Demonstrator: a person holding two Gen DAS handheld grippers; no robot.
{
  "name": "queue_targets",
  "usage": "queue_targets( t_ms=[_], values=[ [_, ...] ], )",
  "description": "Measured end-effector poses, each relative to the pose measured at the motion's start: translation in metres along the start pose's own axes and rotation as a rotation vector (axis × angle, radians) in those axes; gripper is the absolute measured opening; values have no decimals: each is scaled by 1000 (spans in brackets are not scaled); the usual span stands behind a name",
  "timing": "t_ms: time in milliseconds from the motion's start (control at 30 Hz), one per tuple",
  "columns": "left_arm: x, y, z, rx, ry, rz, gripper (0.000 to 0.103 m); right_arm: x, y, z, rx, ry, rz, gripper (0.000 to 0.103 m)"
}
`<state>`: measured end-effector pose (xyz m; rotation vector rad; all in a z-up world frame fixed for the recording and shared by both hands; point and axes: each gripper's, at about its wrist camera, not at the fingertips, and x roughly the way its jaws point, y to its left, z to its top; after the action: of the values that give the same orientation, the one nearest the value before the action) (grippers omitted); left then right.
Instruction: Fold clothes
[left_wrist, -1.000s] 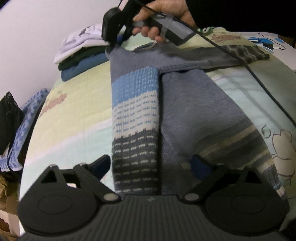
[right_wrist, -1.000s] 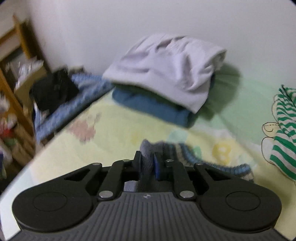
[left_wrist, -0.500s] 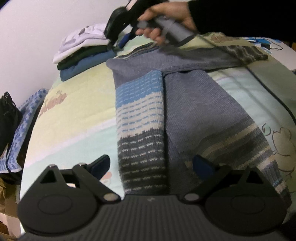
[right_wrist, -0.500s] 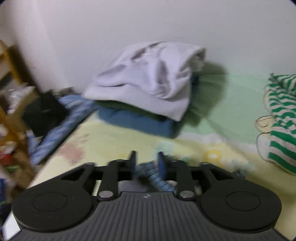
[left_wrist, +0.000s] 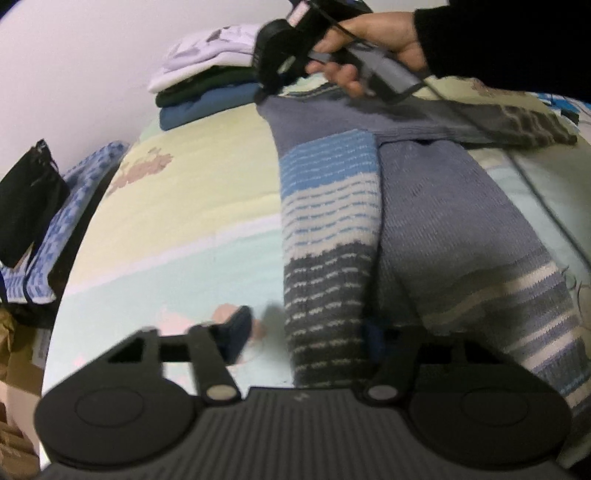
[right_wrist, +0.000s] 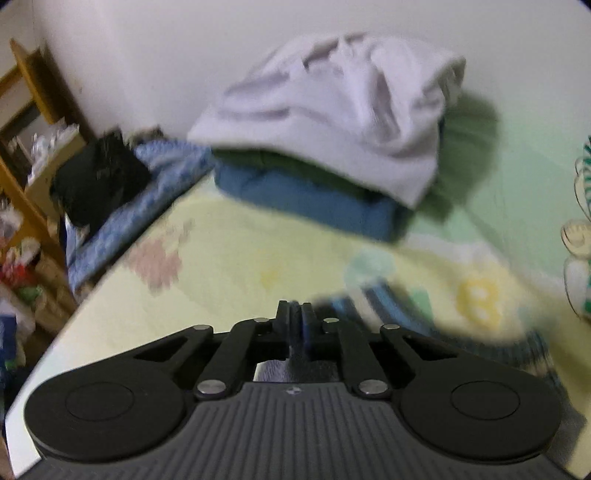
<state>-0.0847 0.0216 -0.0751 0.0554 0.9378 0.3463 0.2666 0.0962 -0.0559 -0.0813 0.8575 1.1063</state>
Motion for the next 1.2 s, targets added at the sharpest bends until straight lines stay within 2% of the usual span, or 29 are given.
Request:
queue_targets(
  t_ms=[100,133,200,233,300,367,400,433,533,633,700,733,767,800,900,1000,1100,1133,1200],
  values=[
    [-3,-1,2,-22,-3,18,47,14,8,7,-1,-29,-30,5],
    [-4,-2,2,-25,0,20,47,21,11,7,-8,-29,-50,0],
    [-2,-6,2,-18,17,9,48,37,11,2,-48,23,-118,0],
    [-2,-8,2,-10,21,6,48,38,9,-2,-69,21,-134,0],
    [-6,-14,1,24,9,9,56,25,6,-4,-76,-21,-161,0],
    [-7,-15,-1,39,1,15,56,-7,-1,-6,-31,-92,-108,22],
    [-8,-15,-1,41,-1,14,56,-19,-4,-8,-24,-96,-82,30],
    [-7,-13,-2,31,0,8,57,-29,-8,-10,-23,-87,-58,44],
    [-2,-5,2,16,2,2,60,-47,-14,-21,-52,-29,-31,47],
    [3,-3,6,20,3,11,60,-43,-12,-36,-58,54,-6,50],
    [5,-2,8,19,7,10,59,-35,-9,-46,-23,91,21,50],
    [5,-3,8,22,6,10,59,-31,-5,-50,-34,83,10,43],
    [5,-4,7,27,5,12,58,-27,2,-50,-67,61,-37,11],
    [4,-6,7,35,2,16,58,-23,8,-49,-106,37,-93,6],
    [5,-6,6,41,-3,35,60,-4,11,-35,-48,11,-140,5],
    [8,-3,8,32,-6,66,60,9,16,-28,-71,-9,-192,4],
    [7,-1,9,33,-3,70,62,6,22,-31,-132,-17,-228,5],
    [6,-2,8,38,-3,69,62,0,24,-34,-146,-19,-237,9],
    [2,-3,2,61,-8,72,68,-19,26,-41,-155,-26,-255,34]
  ],
)
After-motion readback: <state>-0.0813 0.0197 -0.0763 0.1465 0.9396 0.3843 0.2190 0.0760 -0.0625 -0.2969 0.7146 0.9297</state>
